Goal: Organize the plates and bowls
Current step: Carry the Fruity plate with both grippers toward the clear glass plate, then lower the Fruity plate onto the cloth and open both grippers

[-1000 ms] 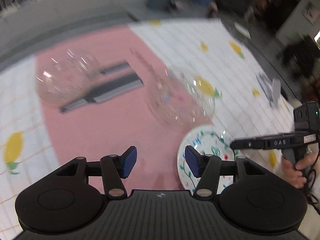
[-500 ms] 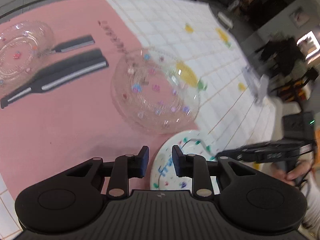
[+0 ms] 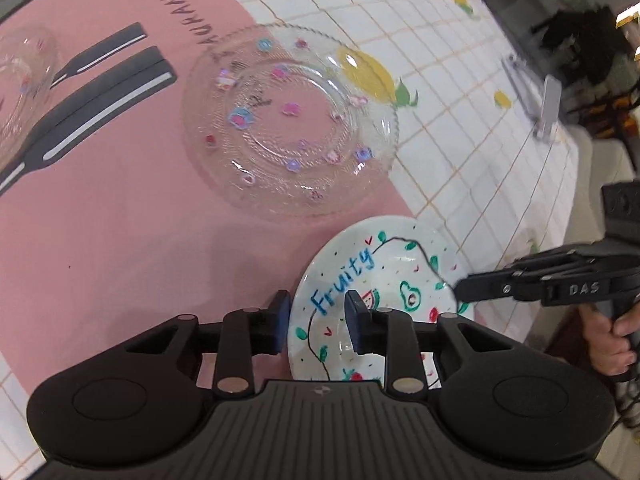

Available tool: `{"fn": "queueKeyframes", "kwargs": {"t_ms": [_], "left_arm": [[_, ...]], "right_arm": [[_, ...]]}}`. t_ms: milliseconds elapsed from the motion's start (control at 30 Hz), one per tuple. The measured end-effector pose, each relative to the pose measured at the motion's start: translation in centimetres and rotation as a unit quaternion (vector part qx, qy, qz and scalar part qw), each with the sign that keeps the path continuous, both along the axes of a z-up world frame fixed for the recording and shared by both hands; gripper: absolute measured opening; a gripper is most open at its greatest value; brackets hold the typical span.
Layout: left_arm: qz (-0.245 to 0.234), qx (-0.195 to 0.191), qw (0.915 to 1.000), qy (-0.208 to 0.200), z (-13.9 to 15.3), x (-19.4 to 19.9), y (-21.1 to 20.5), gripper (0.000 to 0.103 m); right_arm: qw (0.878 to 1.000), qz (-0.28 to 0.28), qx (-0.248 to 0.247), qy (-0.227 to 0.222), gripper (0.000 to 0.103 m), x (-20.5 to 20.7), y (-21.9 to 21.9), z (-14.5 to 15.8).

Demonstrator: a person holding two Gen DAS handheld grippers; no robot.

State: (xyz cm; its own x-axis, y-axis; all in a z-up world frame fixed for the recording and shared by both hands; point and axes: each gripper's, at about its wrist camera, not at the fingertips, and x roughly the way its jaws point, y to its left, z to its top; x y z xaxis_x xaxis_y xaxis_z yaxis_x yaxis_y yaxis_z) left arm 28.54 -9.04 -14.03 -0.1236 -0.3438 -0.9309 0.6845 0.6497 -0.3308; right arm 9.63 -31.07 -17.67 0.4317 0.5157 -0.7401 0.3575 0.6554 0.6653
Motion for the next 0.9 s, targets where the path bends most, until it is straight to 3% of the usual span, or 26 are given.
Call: {"fn": "queueKeyframes", "kwargs": {"t_ms": [200, 400, 433, 500, 533, 667, 800, 900], "left_arm": [[-0.016, 0.029, 0.9993, -0.015, 0.0, -1.6, -1.7, 0.033], [-0.007, 0.035, 0.9991, -0.022, 0.4, -2.7, -2.3, 0.034], [0.014, 0.031, 0.9989, -0.031, 1.0, -2.6, -1.9, 0.035], [0.065, 0.022, 0.9951, -0.072, 2.9, -2.6, -0.9, 0.045], [0.088, 0.02, 0.9912, -0.097, 3.9, -2.9, -0.4, 0.054], [0.171, -0.015, 0.9686, -0.179, 8.5, -4.9, 1.4, 0.062], [0.25, -0.07, 0.9459, -0.195, 11.9, -6.3, 2.3, 0.066], [0.319, -0.078, 0.9236, -0.198, 13.3, -7.1, 2.6, 0.073]], "right_arm": [[1.0, -0.011, -0.013, 0.014, 0.005, -0.3, -0.3, 0.5], [0.995, -0.024, -0.094, 0.0, 0.008, -1.2, 1.4, 2.0], [0.994, -0.027, -0.108, -0.004, 0.011, -1.3, 1.8, 2.2], [0.992, -0.029, -0.122, -0.021, 0.032, -1.6, 2.2, 2.7], [0.991, -0.029, -0.129, -0.026, 0.035, -1.6, 2.4, 3.0], [0.989, -0.051, -0.129, -0.047, 0.036, -1.7, 1.8, 4.4], [0.984, -0.089, -0.138, -0.065, 0.039, -2.0, 1.1, 6.5], [0.977, -0.117, -0.154, -0.096, 0.039, -2.1, 0.8, 8.7]]}}
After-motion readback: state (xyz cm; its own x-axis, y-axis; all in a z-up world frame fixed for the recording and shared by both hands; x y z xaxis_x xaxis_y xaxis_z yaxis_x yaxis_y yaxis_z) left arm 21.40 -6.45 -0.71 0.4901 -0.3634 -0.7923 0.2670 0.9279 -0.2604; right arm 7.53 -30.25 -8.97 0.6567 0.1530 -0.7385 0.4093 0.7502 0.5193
